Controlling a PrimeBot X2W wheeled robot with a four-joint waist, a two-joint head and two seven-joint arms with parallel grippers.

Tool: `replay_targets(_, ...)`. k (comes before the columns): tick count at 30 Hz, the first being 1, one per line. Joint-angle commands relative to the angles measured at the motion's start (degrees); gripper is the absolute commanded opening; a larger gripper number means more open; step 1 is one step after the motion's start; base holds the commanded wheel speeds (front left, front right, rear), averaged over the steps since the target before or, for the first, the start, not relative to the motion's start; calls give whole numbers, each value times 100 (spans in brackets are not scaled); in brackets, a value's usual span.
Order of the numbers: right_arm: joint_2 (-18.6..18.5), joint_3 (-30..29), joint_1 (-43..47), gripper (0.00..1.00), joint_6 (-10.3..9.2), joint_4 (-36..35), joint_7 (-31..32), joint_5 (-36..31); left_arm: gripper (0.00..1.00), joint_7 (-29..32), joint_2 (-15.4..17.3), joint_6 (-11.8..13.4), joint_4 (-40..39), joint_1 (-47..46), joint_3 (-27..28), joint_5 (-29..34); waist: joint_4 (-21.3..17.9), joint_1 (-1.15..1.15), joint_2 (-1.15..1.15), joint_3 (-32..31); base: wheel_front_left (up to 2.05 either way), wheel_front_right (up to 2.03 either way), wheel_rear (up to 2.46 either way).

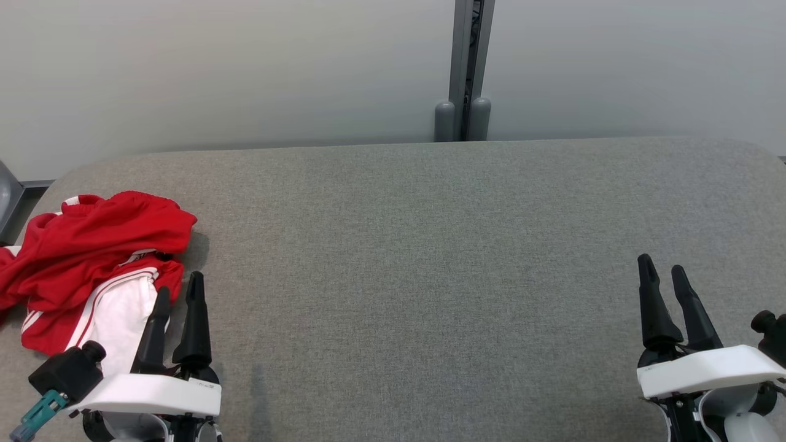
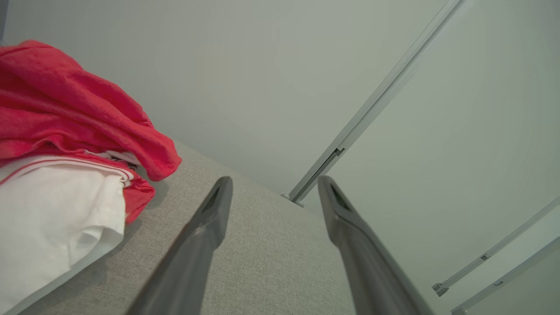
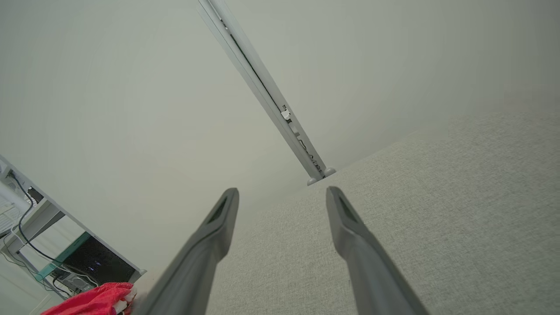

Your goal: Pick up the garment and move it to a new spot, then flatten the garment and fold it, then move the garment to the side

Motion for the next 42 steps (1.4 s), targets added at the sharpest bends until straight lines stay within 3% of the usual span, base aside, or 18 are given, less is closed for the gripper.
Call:
replay_targets(1,-56,16,-98,100,8,-78,-86,-268,100,-57,39,-7,-49,-121,-14,221,4,0,0,-1,0,0,0)
replay_targets(42,-88,194,-190,100,12,46,-642,-2384,100,-614,64,-8,-62,-161,-75,2315,85,0,0,26,0,0,0)
